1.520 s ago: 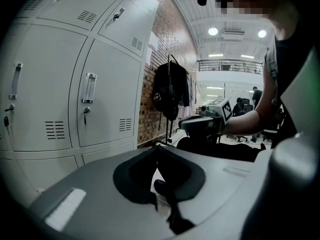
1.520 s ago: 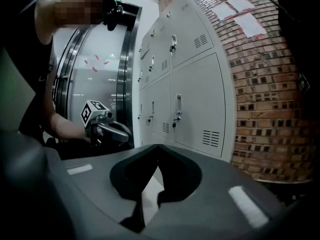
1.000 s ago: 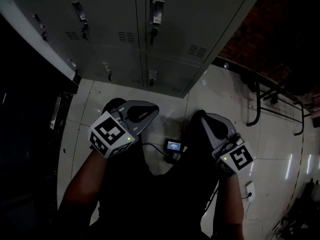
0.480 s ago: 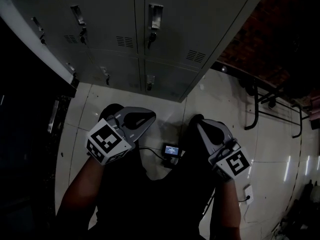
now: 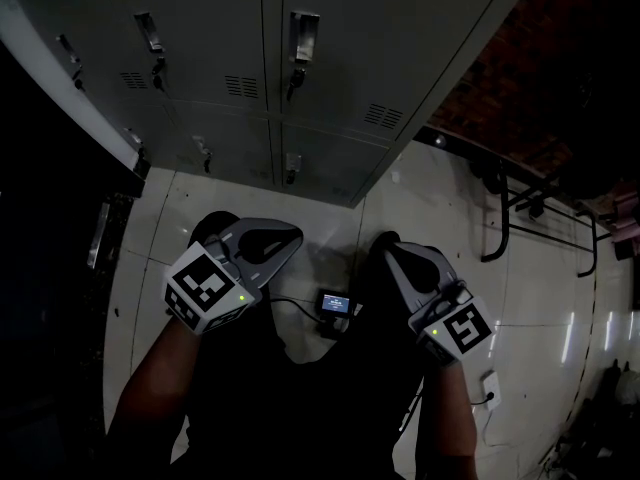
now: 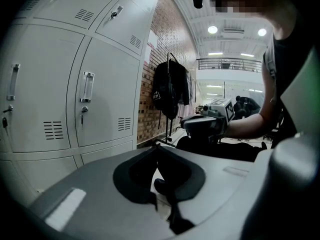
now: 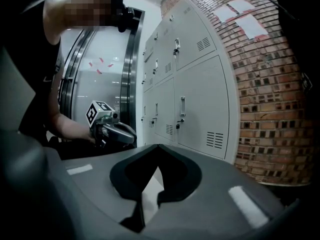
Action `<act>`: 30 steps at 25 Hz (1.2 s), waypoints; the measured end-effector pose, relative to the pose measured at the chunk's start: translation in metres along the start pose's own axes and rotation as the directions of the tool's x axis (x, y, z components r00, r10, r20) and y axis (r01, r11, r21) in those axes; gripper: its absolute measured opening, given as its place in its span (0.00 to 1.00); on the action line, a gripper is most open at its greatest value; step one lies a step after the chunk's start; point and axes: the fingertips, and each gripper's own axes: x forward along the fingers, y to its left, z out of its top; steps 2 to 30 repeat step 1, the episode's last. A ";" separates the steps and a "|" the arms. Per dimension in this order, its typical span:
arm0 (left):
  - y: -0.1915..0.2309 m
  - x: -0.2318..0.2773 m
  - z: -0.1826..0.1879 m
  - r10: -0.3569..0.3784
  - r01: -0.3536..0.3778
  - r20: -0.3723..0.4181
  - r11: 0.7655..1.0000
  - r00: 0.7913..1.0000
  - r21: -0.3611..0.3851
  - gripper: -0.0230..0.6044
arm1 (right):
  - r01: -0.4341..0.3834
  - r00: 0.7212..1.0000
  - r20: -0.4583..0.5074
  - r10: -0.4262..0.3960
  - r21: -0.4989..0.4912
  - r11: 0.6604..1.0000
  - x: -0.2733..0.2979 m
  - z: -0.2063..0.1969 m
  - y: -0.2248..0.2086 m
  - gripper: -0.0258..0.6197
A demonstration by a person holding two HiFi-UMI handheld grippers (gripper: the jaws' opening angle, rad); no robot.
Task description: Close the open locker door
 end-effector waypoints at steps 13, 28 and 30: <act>0.000 0.000 0.000 0.000 0.000 0.000 1.000 1.000 0.000 0.06 | 0.000 1.000 0.001 0.000 0.000 1.000 0.000 0.000 0.000 0.04; 0.000 0.000 0.000 0.000 0.000 0.000 1.000 1.000 0.000 0.06 | 0.000 1.000 0.001 0.000 0.000 1.000 0.000 0.000 0.000 0.04; 0.000 0.000 0.000 0.000 0.000 0.000 1.000 1.000 0.000 0.06 | 0.000 1.000 0.001 0.000 0.000 1.000 0.000 0.000 0.000 0.04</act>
